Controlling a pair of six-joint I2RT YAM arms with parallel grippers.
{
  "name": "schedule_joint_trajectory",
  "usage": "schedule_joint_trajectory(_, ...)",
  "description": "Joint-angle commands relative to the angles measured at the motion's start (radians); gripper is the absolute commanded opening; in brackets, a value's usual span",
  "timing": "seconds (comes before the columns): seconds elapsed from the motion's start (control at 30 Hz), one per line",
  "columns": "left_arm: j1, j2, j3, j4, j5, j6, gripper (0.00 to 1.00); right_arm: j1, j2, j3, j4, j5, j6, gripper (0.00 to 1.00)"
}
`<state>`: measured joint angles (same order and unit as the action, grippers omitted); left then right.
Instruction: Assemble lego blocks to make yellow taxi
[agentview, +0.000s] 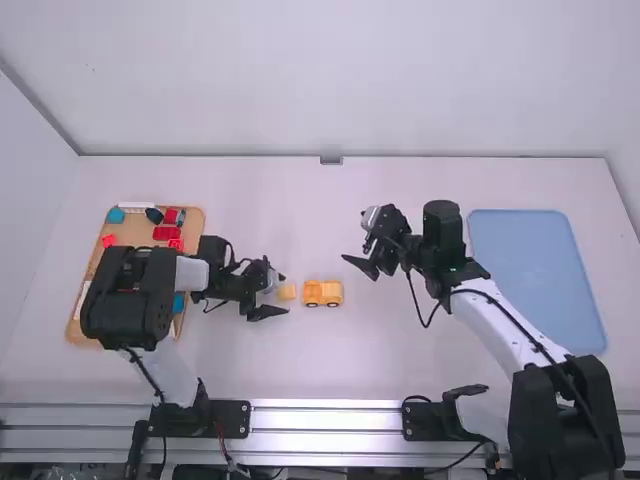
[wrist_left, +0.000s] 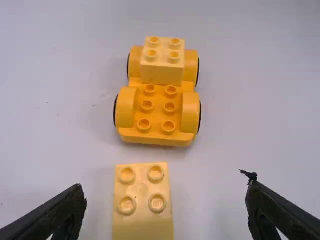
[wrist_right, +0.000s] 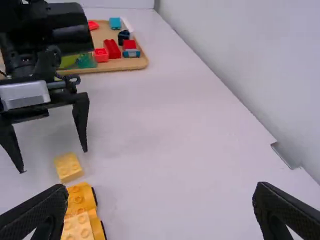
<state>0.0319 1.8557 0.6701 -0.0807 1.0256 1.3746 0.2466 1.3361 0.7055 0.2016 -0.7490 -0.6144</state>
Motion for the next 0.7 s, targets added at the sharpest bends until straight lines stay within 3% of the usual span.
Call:
schedule_joint_trajectory(0.0, -0.013, 0.026, -0.012, 0.013, 0.024, 0.043, 0.79, -0.004, 0.005, -0.006, -0.001, -0.013, -0.003, 0.98)
schedule_joint_trajectory(0.2, -0.014, 0.054, -0.033, 0.146, -0.025, -0.082, 0.71, -0.005, 0.005, -0.006, 0.000, -0.010, 0.015, 0.98)
schedule_joint_trajectory(0.37, -0.006, 0.061, -0.072, 0.225, -0.022, -0.090, 0.59, -0.005, 0.005, -0.006, -0.001, -0.011, 0.014, 0.98)
schedule_joint_trajectory(0.5, -0.011, 0.061, -0.101, 0.275, -0.021, -0.102, 0.43, -0.005, 0.005, -0.006, -0.001, -0.011, 0.011, 0.98)
schedule_joint_trajectory(0.67, -0.010, 0.061, -0.126, 0.350, -0.021, -0.130, 0.33, 0.001, 0.005, -0.006, -0.001, -0.010, 0.012, 0.98)
